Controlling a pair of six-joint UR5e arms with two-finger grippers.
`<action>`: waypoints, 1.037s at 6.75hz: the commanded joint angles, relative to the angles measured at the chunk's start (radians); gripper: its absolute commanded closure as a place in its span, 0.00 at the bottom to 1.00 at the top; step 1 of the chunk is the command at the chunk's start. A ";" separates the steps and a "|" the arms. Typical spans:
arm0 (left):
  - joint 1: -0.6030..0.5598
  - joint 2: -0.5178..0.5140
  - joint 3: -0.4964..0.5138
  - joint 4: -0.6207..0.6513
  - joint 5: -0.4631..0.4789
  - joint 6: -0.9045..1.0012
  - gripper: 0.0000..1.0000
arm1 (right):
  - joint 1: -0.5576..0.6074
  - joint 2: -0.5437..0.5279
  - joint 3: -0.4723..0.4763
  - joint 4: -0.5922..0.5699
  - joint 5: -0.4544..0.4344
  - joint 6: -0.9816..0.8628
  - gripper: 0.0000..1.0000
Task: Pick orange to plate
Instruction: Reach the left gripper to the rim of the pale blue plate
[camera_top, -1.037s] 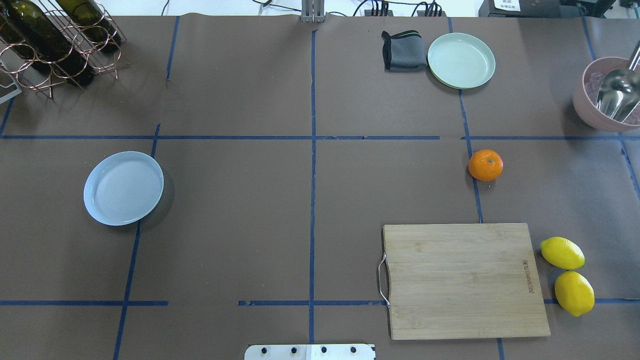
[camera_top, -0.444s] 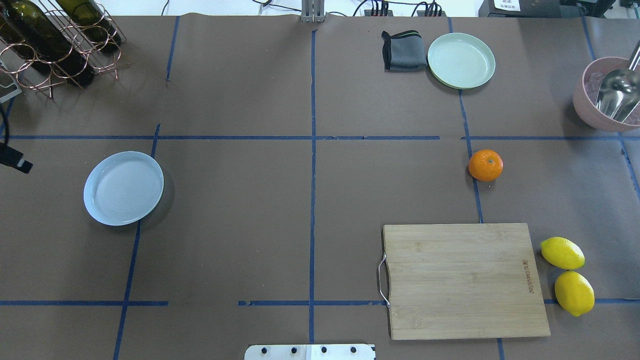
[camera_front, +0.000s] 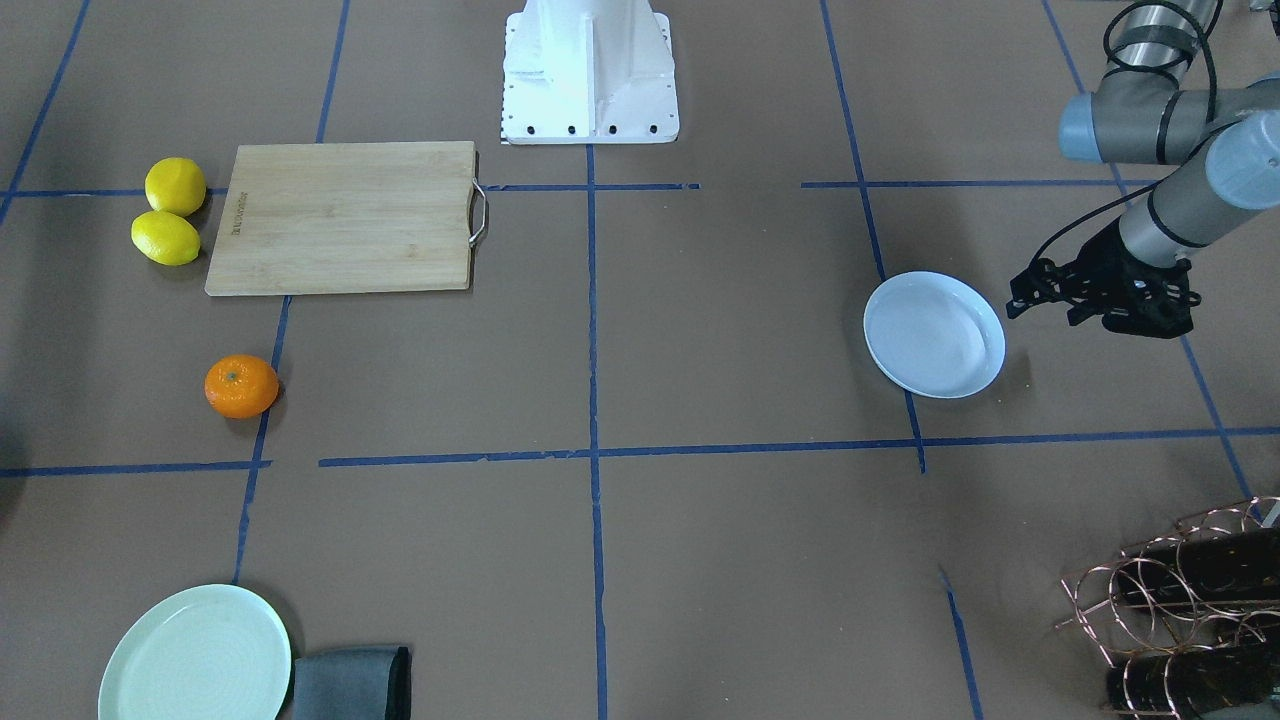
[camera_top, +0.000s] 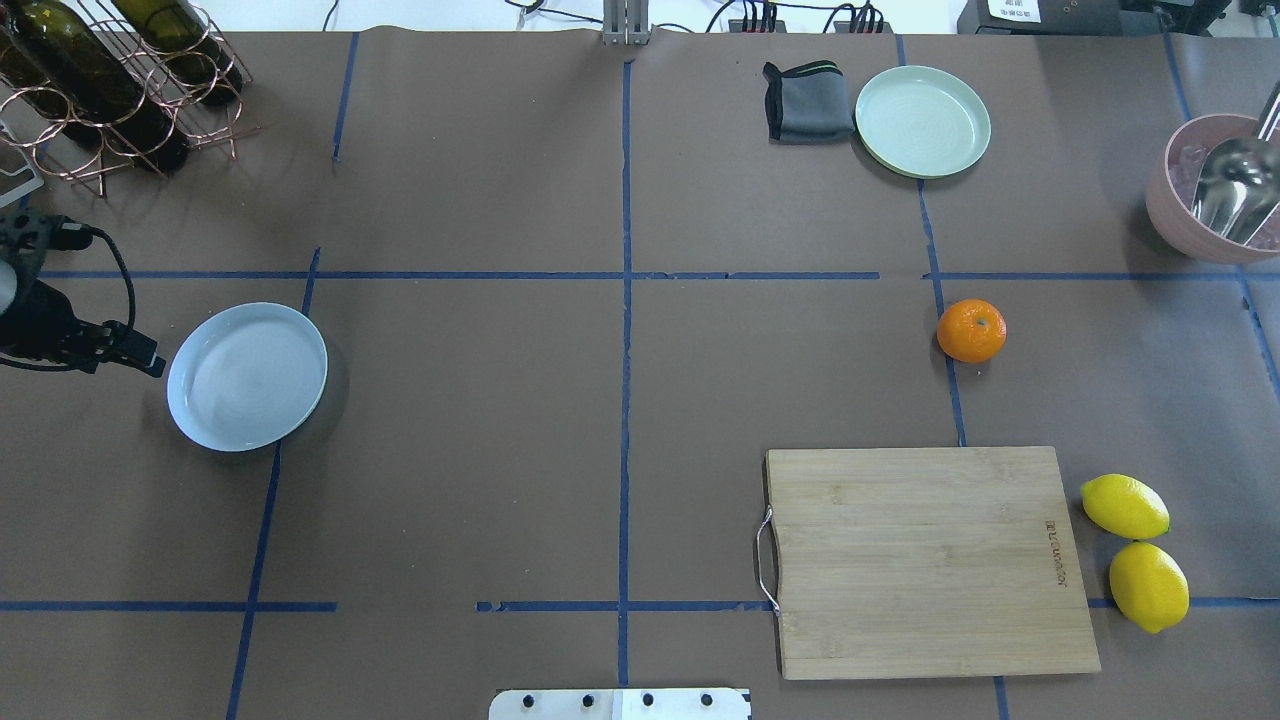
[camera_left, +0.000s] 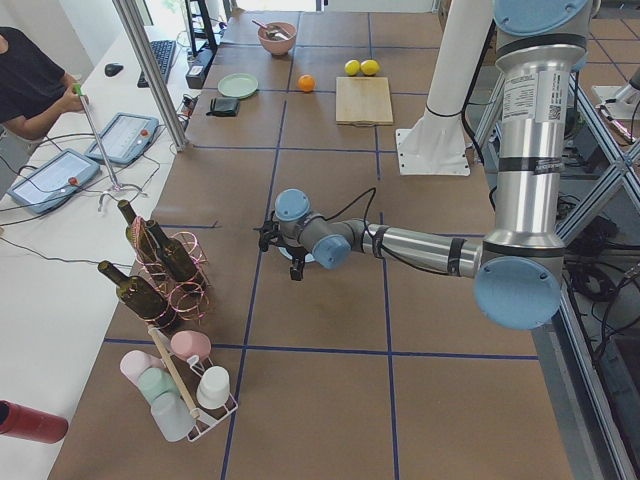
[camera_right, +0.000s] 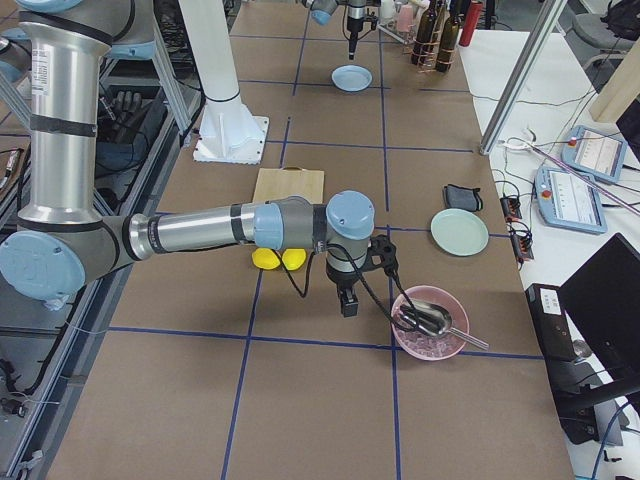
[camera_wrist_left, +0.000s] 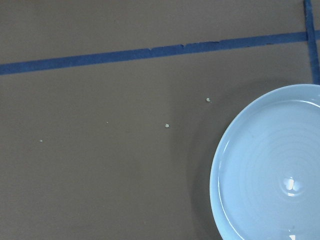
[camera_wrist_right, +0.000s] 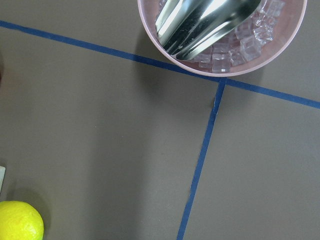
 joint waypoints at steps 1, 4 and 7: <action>0.019 -0.031 0.034 -0.017 0.004 -0.069 0.19 | 0.000 -0.005 0.000 0.001 0.000 -0.001 0.00; 0.052 -0.035 0.044 -0.020 0.004 -0.070 0.30 | -0.001 -0.005 -0.003 0.001 0.002 -0.003 0.00; 0.055 -0.043 0.038 -0.022 -0.002 -0.084 1.00 | -0.003 -0.005 -0.005 0.001 0.002 -0.003 0.00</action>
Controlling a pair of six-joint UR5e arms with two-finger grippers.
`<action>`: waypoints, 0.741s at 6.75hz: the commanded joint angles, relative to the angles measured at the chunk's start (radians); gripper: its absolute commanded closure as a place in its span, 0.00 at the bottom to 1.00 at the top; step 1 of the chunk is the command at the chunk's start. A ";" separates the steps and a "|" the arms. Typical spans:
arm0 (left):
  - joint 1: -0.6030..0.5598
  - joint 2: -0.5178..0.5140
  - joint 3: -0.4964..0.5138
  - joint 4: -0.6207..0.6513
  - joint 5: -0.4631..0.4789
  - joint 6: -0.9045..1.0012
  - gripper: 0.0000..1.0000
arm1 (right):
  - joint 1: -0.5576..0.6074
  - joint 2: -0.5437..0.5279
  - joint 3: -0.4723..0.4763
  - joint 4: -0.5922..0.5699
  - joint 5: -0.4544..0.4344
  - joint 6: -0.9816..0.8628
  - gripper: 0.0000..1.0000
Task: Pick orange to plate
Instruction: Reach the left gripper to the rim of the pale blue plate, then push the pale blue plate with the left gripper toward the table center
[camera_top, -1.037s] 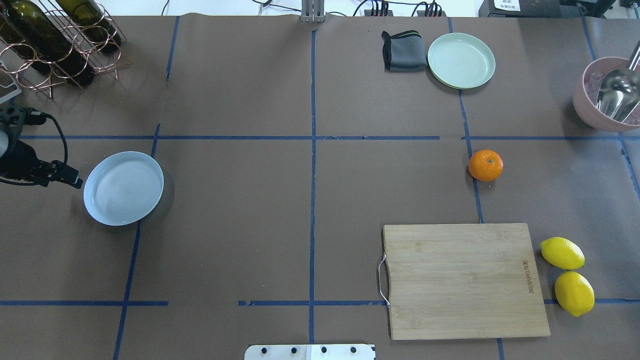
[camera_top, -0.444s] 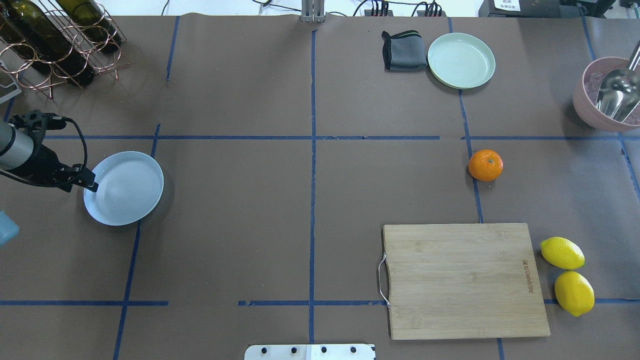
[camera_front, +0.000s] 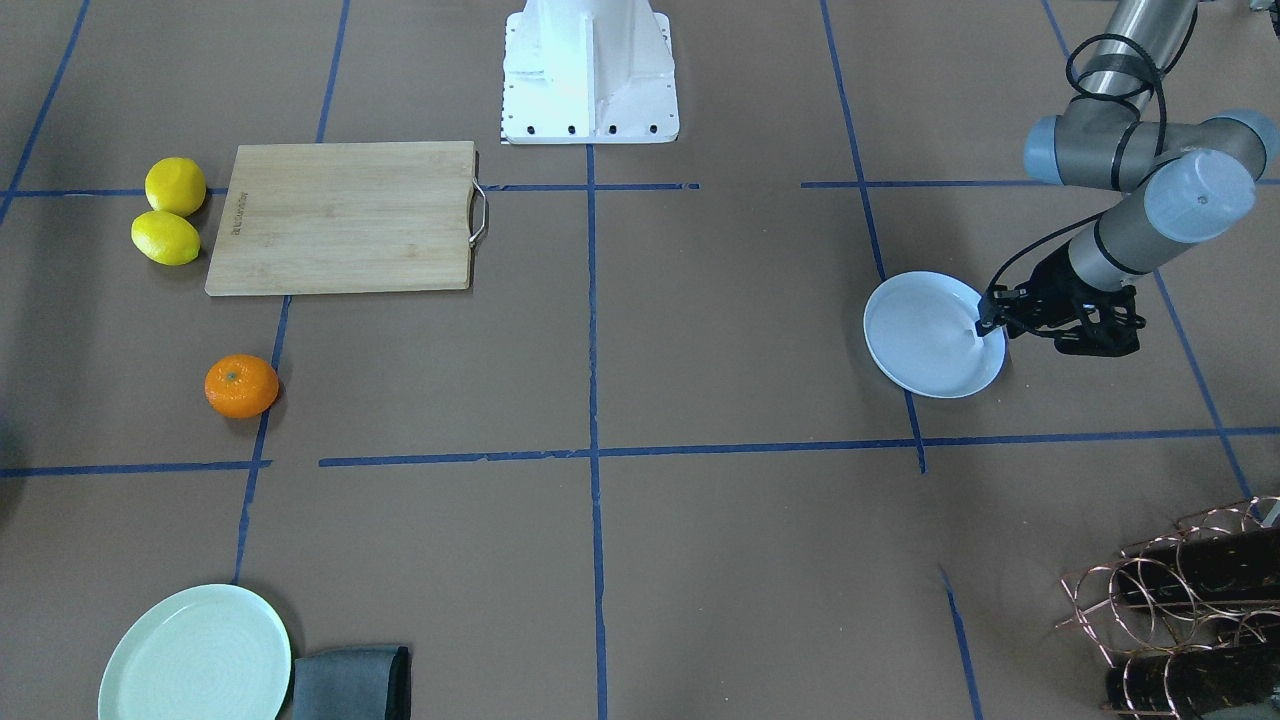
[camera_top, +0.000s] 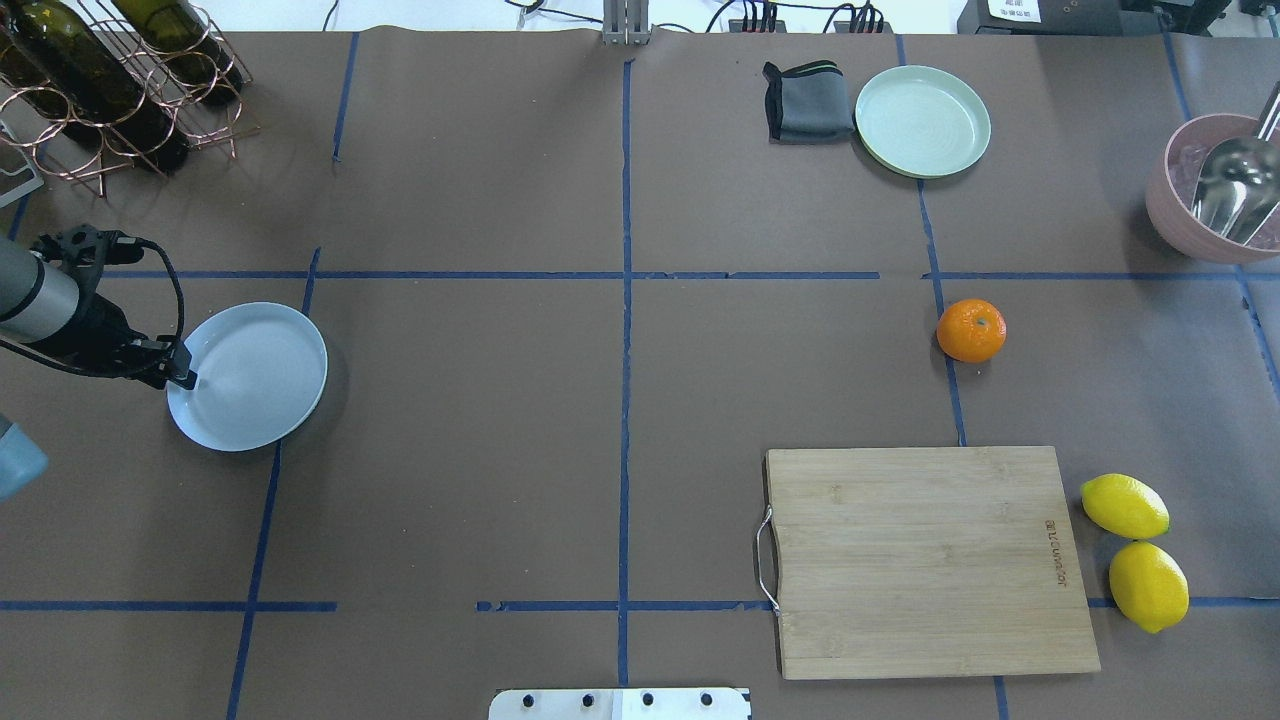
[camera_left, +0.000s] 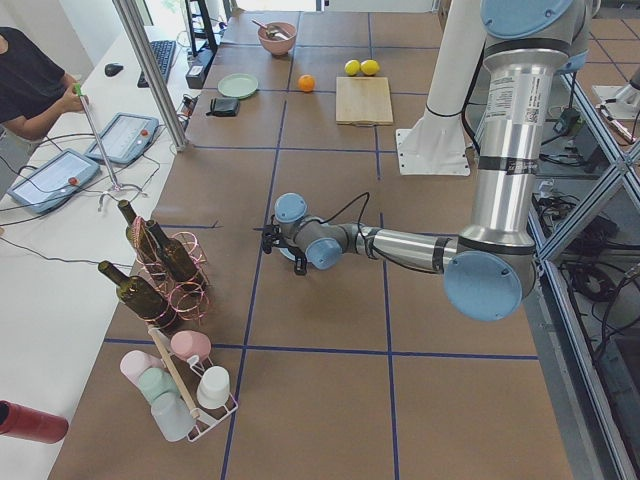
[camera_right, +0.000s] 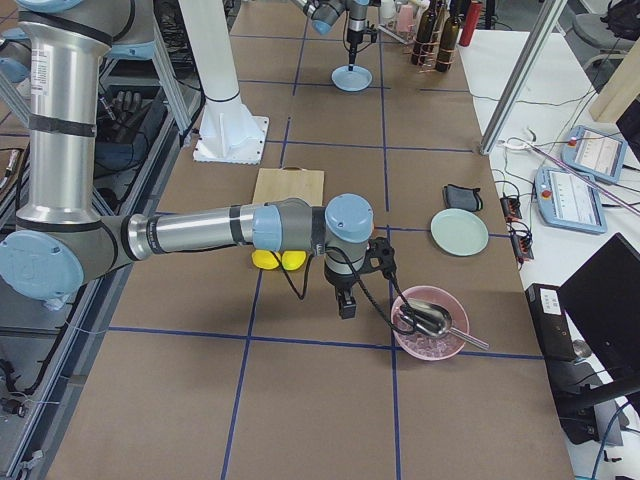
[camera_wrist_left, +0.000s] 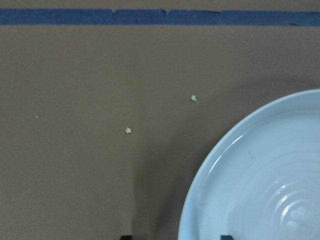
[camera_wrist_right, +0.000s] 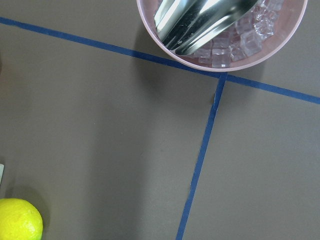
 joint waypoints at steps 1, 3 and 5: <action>0.001 -0.009 -0.045 -0.003 -0.010 -0.016 1.00 | -0.001 0.000 0.000 0.000 0.000 0.000 0.00; 0.013 -0.163 -0.131 -0.004 -0.015 -0.273 1.00 | 0.001 -0.003 0.003 0.000 0.035 -0.002 0.00; 0.240 -0.381 -0.098 -0.001 0.004 -0.562 1.00 | 0.001 -0.049 0.010 0.027 0.119 0.005 0.00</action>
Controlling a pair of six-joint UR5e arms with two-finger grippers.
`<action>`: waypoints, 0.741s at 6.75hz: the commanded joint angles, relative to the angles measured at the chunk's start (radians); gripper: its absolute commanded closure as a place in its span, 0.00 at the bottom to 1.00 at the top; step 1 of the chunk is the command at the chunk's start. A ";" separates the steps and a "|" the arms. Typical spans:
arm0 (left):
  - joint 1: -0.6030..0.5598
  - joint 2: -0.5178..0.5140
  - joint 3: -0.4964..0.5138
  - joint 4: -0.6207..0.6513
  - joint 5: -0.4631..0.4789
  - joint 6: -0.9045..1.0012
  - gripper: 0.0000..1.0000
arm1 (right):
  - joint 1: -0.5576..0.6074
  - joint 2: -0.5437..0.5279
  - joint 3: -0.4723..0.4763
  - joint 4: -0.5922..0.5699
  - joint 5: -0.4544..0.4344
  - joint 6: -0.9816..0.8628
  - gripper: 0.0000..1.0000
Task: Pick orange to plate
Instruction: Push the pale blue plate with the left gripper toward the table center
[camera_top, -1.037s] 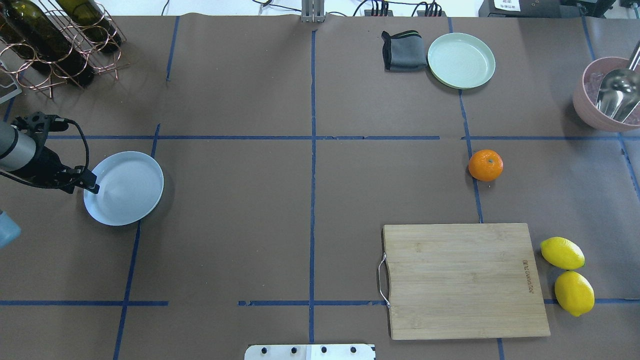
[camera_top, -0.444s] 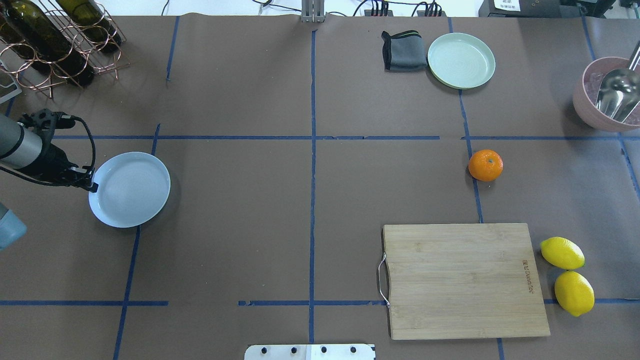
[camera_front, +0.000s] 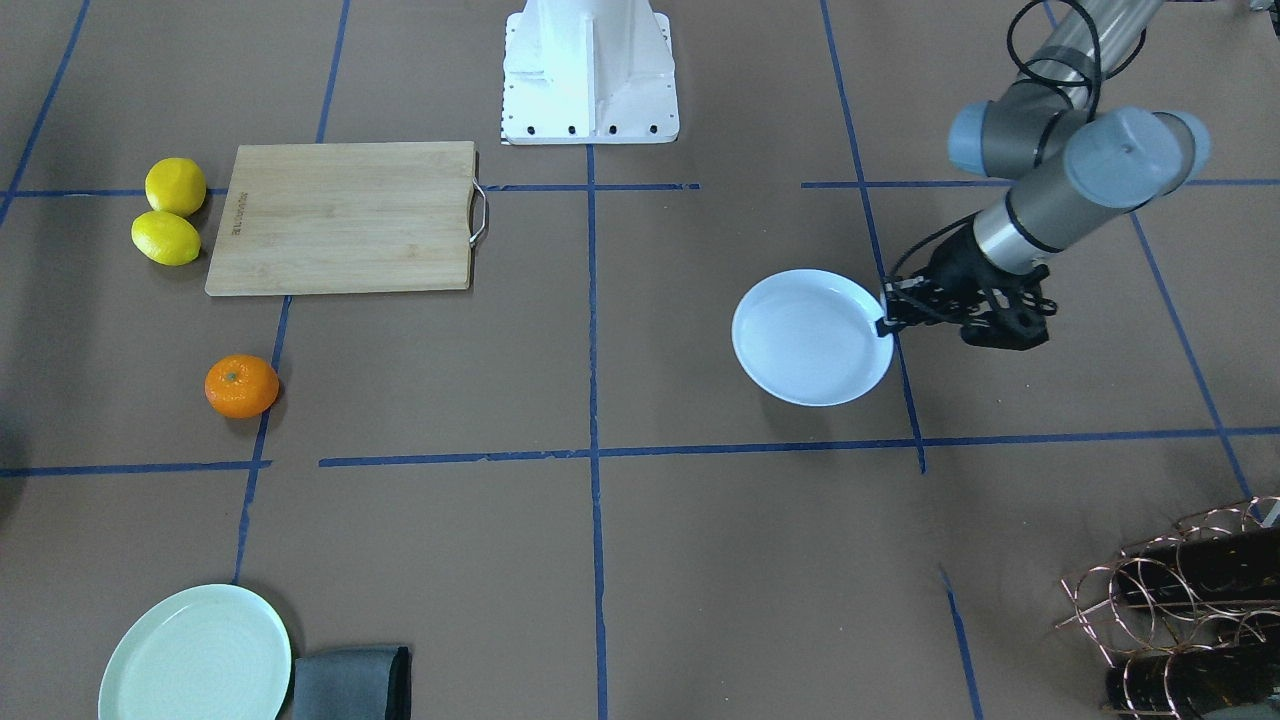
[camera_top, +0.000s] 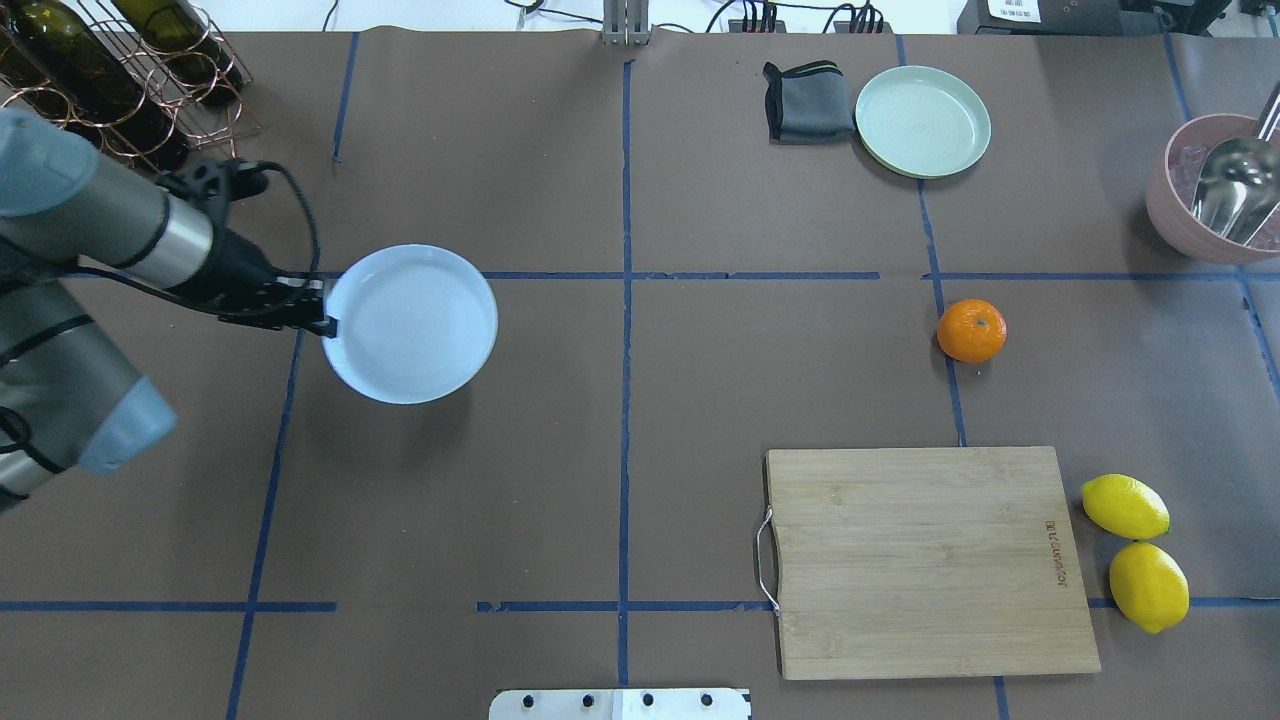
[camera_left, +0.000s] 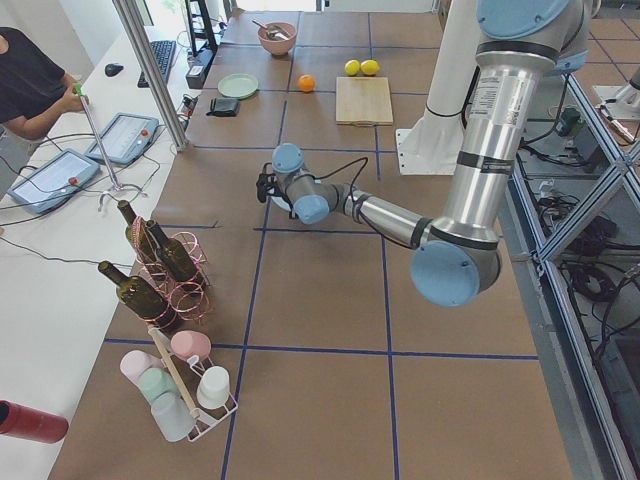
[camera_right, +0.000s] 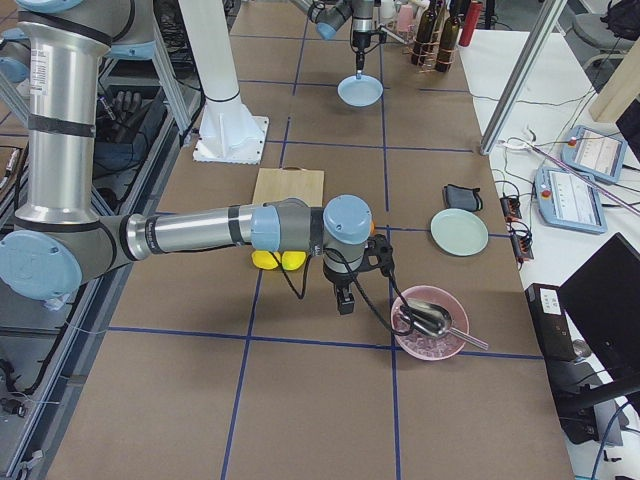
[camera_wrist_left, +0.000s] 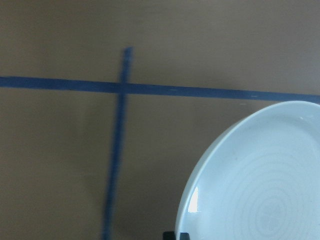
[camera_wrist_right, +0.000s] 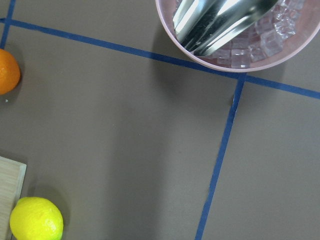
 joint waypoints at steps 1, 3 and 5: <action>0.185 -0.200 0.056 0.002 0.065 -0.256 1.00 | 0.000 -0.036 0.001 0.073 0.055 0.009 0.00; 0.263 -0.256 0.135 -0.011 0.196 -0.289 1.00 | 0.000 -0.043 0.000 0.086 0.113 0.006 0.00; 0.285 -0.248 0.190 -0.060 0.200 -0.288 1.00 | -0.001 -0.044 -0.002 0.087 0.156 0.009 0.00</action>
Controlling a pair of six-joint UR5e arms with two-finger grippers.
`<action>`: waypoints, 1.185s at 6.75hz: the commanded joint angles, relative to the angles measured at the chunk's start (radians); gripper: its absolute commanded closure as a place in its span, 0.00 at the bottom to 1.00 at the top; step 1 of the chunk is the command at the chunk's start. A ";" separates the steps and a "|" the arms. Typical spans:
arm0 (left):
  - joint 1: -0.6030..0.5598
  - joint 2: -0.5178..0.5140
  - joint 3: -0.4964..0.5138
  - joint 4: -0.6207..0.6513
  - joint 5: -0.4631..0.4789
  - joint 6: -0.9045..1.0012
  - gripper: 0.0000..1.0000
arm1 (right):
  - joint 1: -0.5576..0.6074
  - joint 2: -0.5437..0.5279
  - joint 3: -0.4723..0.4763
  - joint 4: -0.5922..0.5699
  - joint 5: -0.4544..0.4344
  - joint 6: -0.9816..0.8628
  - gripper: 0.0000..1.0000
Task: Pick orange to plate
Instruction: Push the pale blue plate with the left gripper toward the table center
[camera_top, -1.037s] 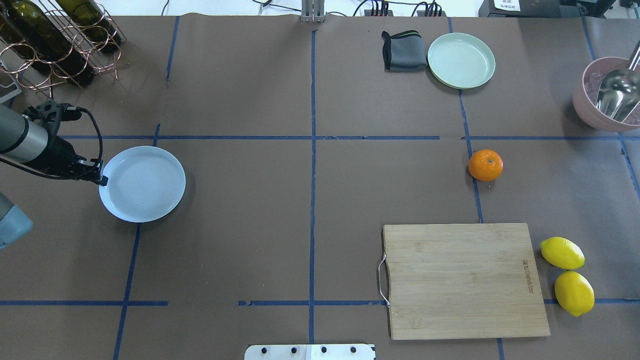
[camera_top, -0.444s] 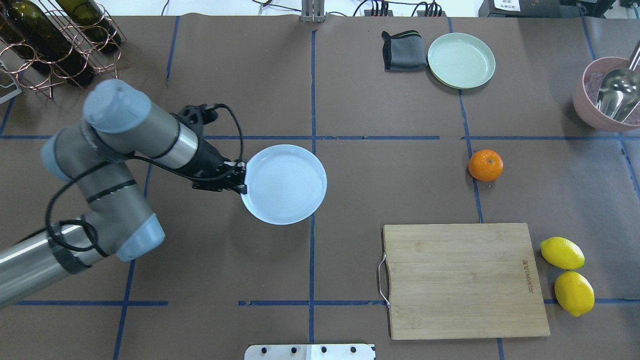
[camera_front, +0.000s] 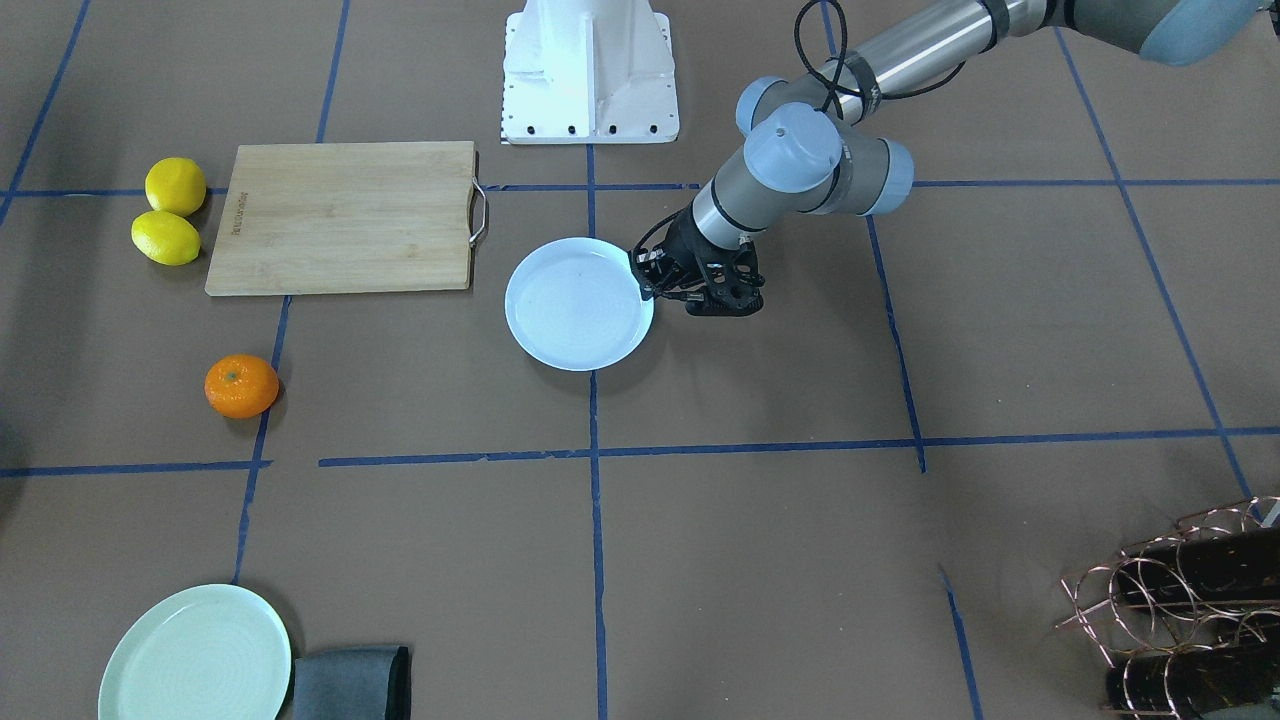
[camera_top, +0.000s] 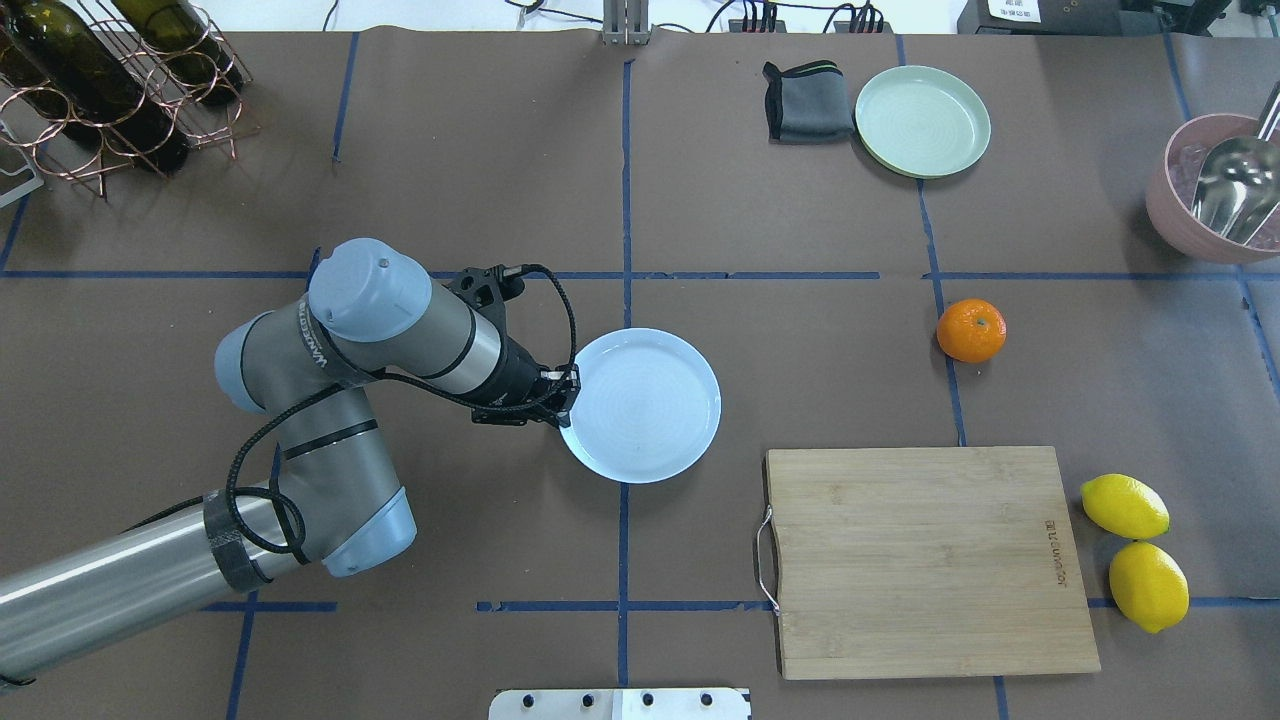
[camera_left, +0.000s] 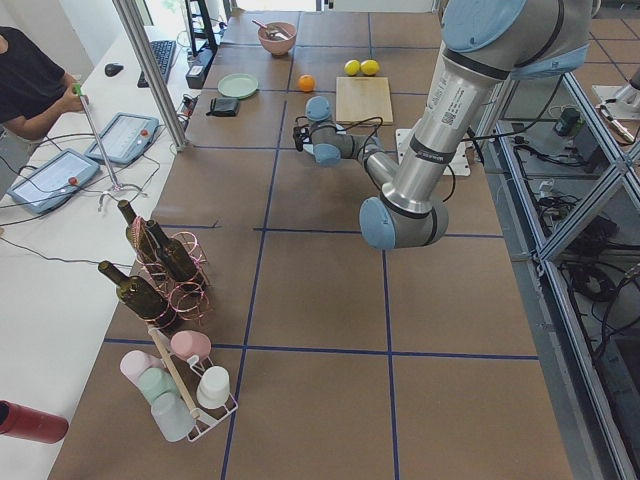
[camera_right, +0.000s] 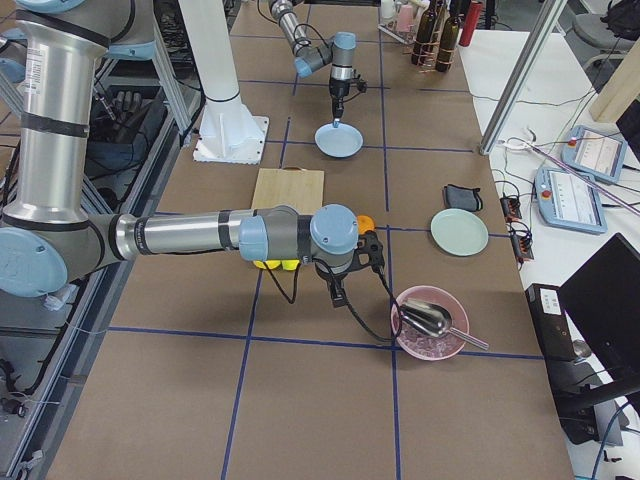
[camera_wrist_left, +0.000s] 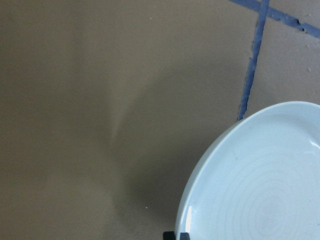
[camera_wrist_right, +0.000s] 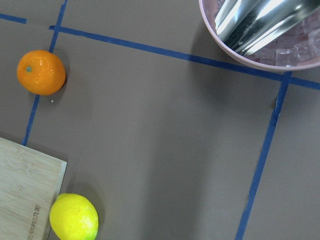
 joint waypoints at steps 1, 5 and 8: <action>0.015 0.004 0.031 -0.024 0.009 0.000 1.00 | -0.001 -0.001 -0.001 0.001 0.042 0.004 0.00; -0.028 0.044 -0.131 -0.027 0.037 -0.012 0.00 | -0.207 0.045 0.000 0.220 0.013 0.476 0.00; -0.025 0.066 -0.178 -0.027 0.037 -0.098 0.00 | -0.554 0.166 -0.018 0.454 -0.368 0.928 0.00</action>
